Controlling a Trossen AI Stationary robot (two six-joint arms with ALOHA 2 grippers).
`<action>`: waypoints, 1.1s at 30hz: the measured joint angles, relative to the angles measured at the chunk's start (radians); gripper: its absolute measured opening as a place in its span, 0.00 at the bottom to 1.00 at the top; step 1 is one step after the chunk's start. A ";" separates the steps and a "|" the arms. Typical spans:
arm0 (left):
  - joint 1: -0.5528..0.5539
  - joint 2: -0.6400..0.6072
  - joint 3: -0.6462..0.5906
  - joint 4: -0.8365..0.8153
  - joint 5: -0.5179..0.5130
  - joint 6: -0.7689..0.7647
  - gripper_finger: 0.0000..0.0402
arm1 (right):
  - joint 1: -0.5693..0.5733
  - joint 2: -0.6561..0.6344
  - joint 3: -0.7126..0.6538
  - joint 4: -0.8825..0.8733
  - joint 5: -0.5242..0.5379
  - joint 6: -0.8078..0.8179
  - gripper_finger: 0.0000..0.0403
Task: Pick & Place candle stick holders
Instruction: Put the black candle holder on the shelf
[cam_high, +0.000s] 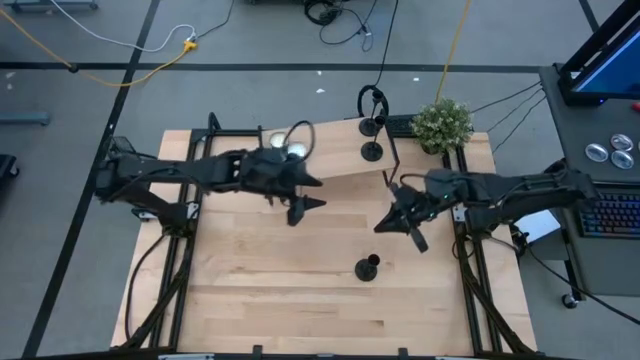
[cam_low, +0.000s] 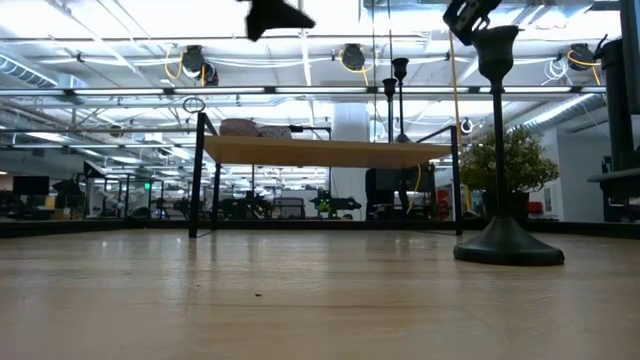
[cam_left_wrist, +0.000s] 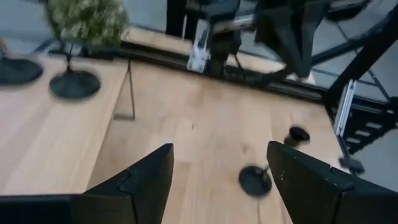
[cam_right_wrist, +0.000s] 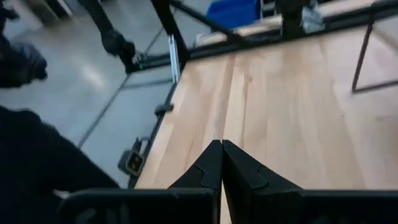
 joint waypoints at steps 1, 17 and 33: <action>-0.006 -0.027 -0.034 0.002 -0.012 -0.013 0.65 | 0.019 0.014 0.012 -0.017 0.009 0.000 0.00; -0.110 -0.230 -0.237 0.039 -0.198 -0.085 0.64 | 0.228 0.373 0.435 -0.600 0.109 -0.012 0.00; -0.161 -0.229 -0.240 0.027 -0.213 -0.069 0.64 | 0.232 0.488 0.517 -0.738 0.109 0.170 0.20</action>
